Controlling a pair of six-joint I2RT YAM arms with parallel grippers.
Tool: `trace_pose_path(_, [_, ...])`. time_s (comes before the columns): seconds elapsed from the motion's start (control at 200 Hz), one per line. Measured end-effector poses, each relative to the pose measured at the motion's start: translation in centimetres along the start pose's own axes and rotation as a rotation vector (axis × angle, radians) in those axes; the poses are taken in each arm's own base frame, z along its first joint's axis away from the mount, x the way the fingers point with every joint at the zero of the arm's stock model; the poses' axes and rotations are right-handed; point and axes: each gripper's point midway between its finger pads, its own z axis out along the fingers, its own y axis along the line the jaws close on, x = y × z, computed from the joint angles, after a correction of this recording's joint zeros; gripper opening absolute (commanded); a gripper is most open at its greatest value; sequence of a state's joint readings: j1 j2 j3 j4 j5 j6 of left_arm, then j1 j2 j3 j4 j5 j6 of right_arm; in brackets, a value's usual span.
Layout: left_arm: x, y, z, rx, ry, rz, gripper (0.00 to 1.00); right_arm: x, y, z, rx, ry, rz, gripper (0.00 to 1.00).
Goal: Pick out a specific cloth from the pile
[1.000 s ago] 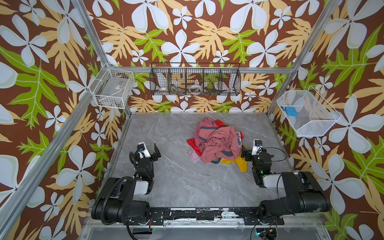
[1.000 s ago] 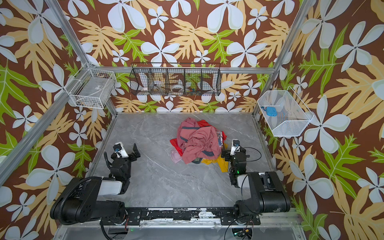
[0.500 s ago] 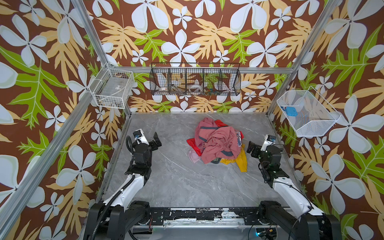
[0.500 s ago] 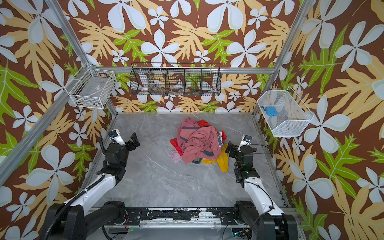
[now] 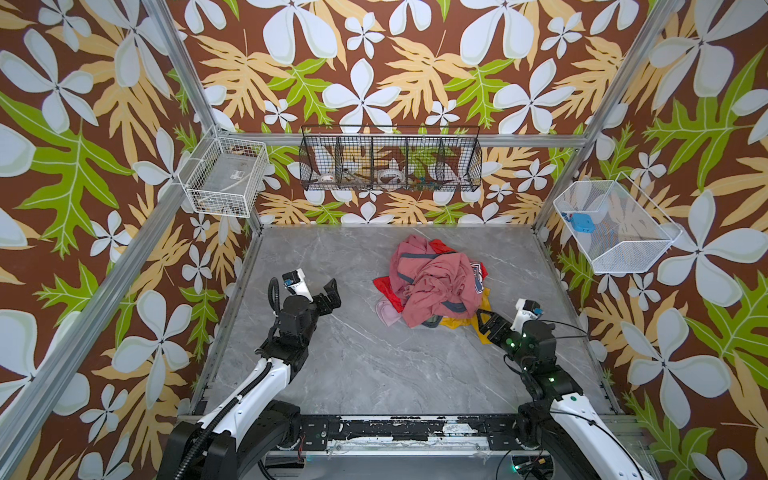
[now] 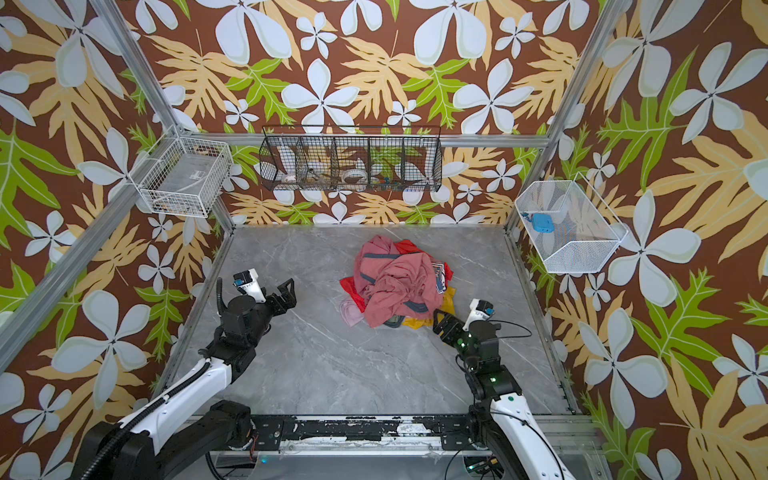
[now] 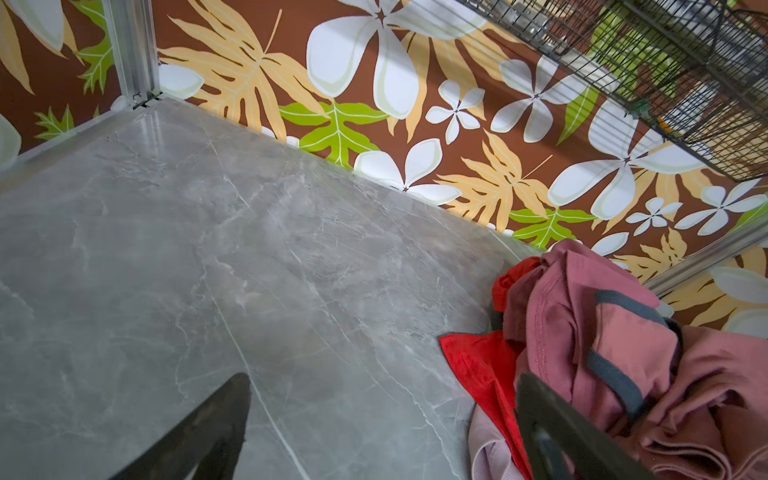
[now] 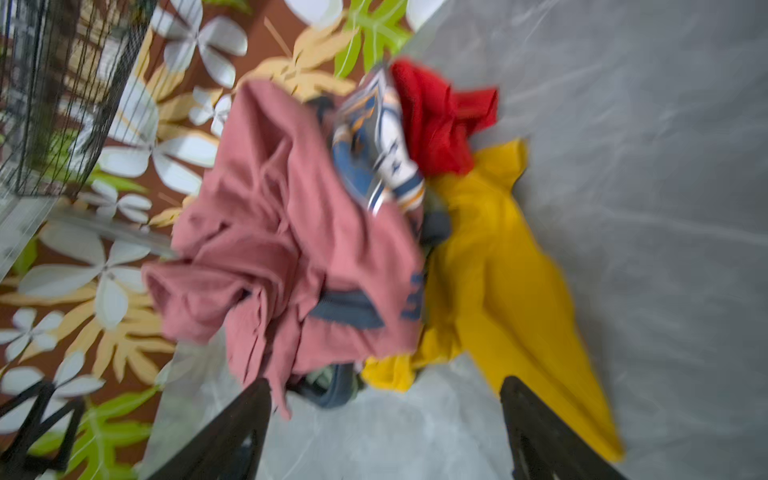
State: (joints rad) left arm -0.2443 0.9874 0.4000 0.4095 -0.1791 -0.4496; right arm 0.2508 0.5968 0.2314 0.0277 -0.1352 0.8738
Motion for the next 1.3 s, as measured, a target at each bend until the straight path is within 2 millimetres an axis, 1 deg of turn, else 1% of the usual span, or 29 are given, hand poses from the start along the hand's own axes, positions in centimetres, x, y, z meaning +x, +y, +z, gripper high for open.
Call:
trace_pose_path(0.02, [0.1,0.1,0.1,-0.002,0.004,-0.001,1.0,0.9,0.4,0.0,-0.015,0.025,0.001,0.84])
trace_pose_path(0.095, [0.5,0.2,0.2,-0.008,0.014,-0.012,1.0,3.2,1.2,0.1,-0.038,0.076,0.02,0.82])
trace_pose_path(0.16, [0.8,0.3,0.4,-0.013,0.025,-0.01,1.0,4.8,1.1,0.3,-0.035,0.106,0.042,0.8])
trace_pose_path(0.225, [1.2,0.4,0.6,-0.015,0.037,-0.013,1.0,6.4,0.5,0.6,-0.019,0.138,0.067,0.78])
trace_pose_path(0.33, [1.7,0.3,0.8,-0.014,0.055,-0.016,1.0,7.9,-0.3,1.3,0.016,0.17,0.097,0.75])
trace_pose_path(0.39, [2.0,0.1,0.8,-0.002,0.068,-0.024,1.0,8.5,-0.1,1.7,0.019,0.191,0.102,0.74])
trace_pose_path(0.5, [2.2,0.0,0.8,0.002,0.071,-0.027,1.0,9.0,1.1,2.9,0.012,0.218,0.087,0.68])
trace_pose_path(0.621, [2.0,-0.1,0.8,0.006,0.065,-0.031,1.0,9.1,2.1,4.5,0.009,0.227,0.083,0.62])
trace_pose_path(0.806, [2.0,-0.1,0.8,0.007,0.065,-0.032,1.0,9.7,3.4,6.7,0.004,0.262,0.101,0.56])
trace_pose_path(0.881, [1.9,-0.2,0.7,0.008,0.061,-0.032,1.0,9.9,3.4,7.4,0.011,0.271,0.107,0.51])
trace_pose_path(1.056, [1.7,-0.2,0.6,0.01,0.055,-0.032,1.0,10.5,3.3,8.6,0.038,0.29,0.133,0.46])
trace_pose_path(1.171, [1.9,0.0,0.5,0.003,0.062,-0.028,1.0,10.6,3.3,9.0,0.05,0.294,0.15,0.42])
trace_pose_path(1.301, [2.0,0.0,0.5,0.002,0.065,-0.026,1.0,10.9,2.6,9.3,0.082,0.291,0.171,0.41])
